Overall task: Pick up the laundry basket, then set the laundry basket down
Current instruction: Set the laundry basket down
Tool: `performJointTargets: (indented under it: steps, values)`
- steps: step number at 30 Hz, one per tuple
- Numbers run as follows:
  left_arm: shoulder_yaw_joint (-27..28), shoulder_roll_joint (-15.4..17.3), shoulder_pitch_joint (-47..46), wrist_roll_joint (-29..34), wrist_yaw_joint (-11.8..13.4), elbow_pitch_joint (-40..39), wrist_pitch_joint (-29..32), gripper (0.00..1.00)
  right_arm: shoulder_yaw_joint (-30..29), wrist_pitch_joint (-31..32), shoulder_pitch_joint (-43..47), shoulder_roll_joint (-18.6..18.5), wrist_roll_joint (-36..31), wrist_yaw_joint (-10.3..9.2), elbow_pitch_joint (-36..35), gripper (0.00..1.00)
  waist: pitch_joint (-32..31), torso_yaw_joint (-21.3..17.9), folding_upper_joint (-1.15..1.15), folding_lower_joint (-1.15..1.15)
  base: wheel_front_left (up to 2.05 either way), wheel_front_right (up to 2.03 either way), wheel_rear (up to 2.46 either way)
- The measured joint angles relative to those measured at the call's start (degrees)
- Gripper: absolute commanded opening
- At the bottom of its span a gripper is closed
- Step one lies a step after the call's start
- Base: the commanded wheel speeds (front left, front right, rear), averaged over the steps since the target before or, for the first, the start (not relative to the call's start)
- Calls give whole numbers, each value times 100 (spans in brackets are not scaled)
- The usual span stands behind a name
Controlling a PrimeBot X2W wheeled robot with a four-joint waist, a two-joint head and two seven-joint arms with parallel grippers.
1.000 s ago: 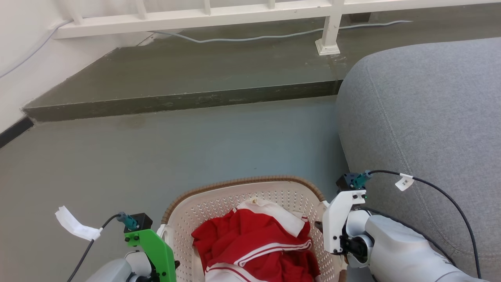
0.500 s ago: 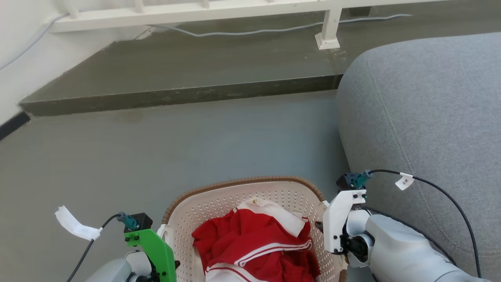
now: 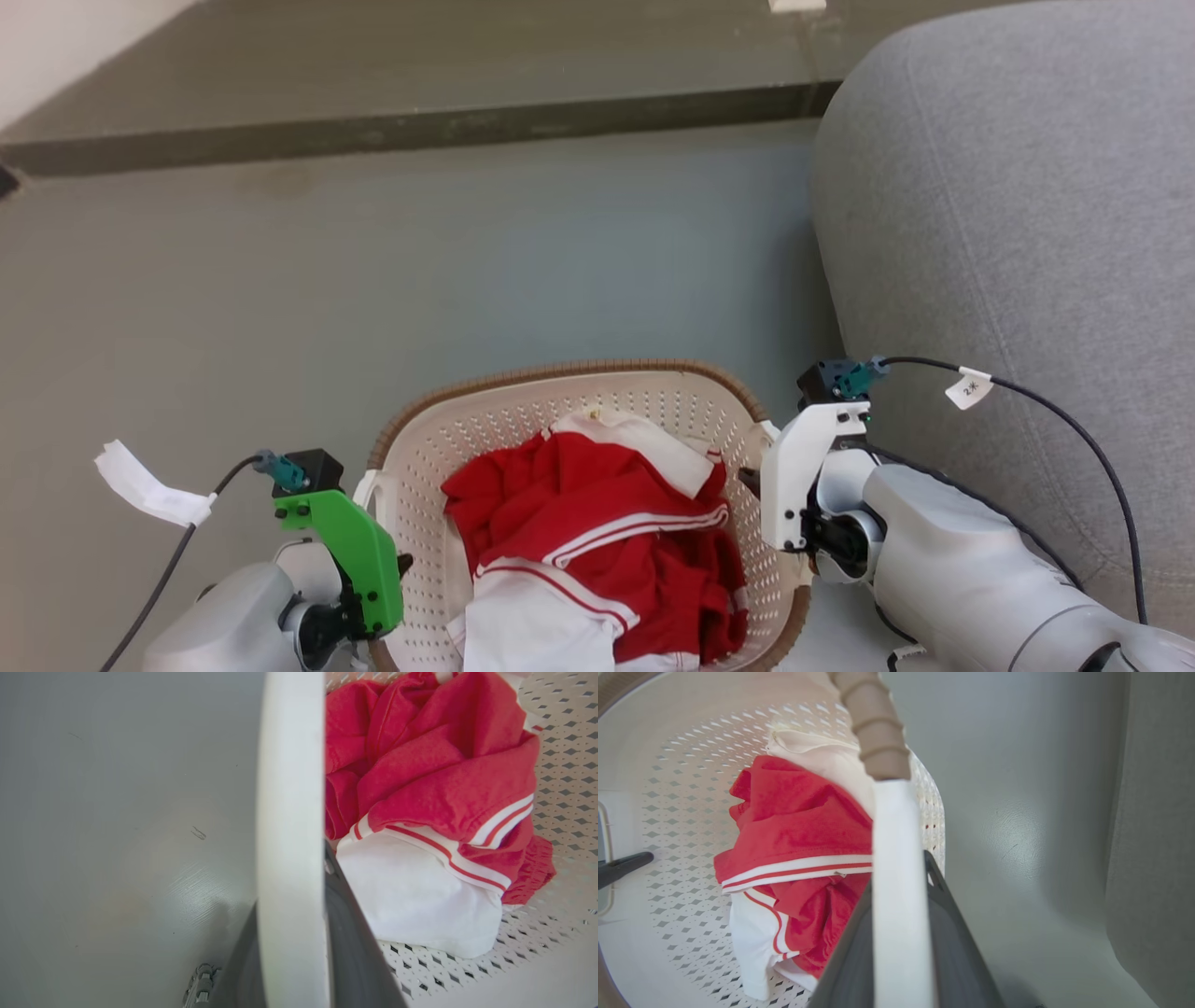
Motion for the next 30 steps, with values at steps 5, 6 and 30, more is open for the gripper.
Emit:
performJointTargets:
  steps: [5, 6, 30]
  values:
    - [2, 96, -108, 20, 0, -97, -142, 0, -4, -211, -91, -2, 0, -66, -90, 0, 385, 13, 0, 0, 0, 0, 0]
    - [3, 124, -148, 40, 0, -121, -187, 0, -5, -268, -120, 0, -1, -105, -119, 0, 463, 16, 0, 0, 0, 0, 0]
    - [85, 481, -1228, 311, 0, -417, -1272, 0, -134, -1779, -981, 42, -111, -556, -413, 0, 2420, 157, 0, 1, 0, 0, 0]
